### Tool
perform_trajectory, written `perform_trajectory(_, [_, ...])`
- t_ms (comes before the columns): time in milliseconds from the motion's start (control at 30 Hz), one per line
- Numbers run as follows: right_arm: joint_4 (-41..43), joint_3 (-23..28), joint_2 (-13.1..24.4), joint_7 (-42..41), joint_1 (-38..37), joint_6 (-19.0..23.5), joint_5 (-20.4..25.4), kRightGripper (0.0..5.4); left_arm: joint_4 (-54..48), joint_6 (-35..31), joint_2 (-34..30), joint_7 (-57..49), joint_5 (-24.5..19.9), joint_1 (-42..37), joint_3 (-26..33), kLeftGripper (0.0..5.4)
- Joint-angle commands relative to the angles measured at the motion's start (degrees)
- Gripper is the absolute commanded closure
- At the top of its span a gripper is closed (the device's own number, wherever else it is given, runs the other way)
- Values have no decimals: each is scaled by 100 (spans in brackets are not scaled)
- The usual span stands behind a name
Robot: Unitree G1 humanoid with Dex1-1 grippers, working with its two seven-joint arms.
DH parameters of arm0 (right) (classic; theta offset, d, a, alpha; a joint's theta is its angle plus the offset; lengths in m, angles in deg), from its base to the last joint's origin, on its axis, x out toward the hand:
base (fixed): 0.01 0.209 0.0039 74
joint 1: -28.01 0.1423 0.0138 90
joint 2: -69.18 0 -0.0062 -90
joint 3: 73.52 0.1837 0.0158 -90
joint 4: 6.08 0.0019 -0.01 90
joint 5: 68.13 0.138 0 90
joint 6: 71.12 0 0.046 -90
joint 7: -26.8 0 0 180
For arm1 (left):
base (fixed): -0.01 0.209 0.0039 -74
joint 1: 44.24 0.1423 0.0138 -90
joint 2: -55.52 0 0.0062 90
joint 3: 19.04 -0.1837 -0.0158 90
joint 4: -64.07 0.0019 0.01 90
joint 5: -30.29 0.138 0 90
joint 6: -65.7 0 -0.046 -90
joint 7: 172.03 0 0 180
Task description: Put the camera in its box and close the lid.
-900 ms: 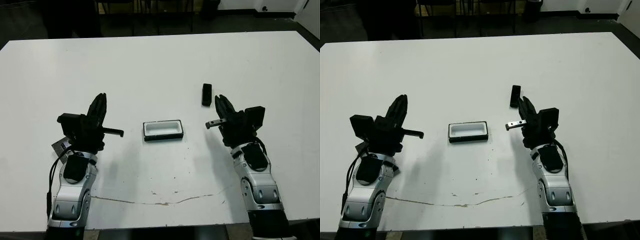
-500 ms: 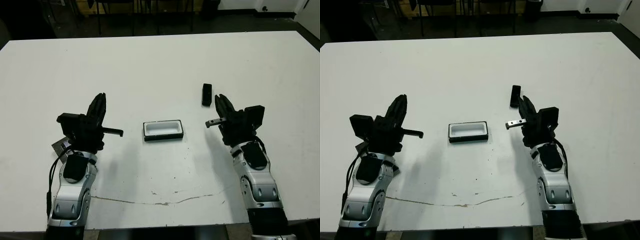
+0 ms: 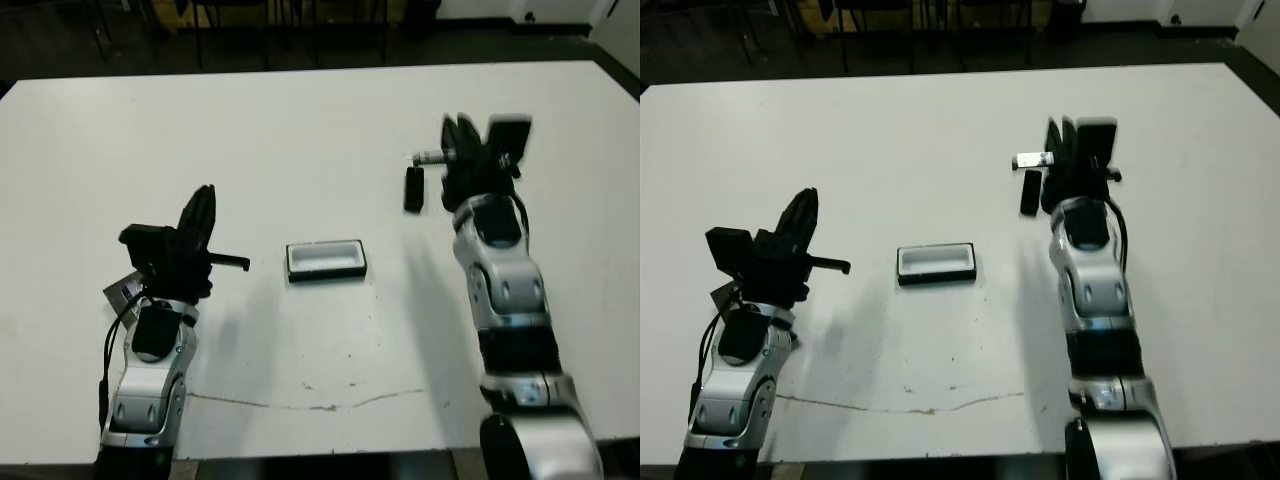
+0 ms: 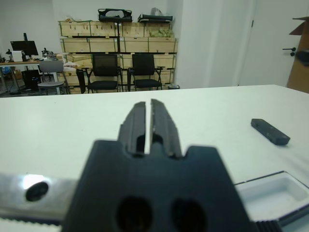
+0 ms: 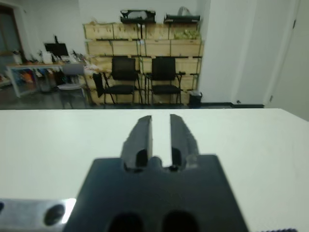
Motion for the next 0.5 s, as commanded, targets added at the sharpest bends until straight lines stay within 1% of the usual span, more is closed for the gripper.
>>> perform_trajectory(33, [-909, -62, 126, 0, 600, 103, -182, 396, 56, -50, -4, 2, -3, 73, 1, 540])
perform_trajectory(100, [-1346, 18, 79, -45, 923, 172, -104, 361, 44, -65, -14, 16, -14, 92, 8, 540])
perform_trajectory(267, [-2168, 362, -172, 56, 1396, 51, 238, 274, 44, -29, -54, 51, 0, 127, 35, 540])
perform_trajectory(367, [-2574, 452, -219, 130, 1613, 46, 301, 222, 15, -55, -57, 63, -24, 146, 57, 540])
perform_trajectory(500, [-3031, 626, -326, 440, 1807, -142, 400, 156, 6, -54, -70, 61, -2, 160, 67, 540])
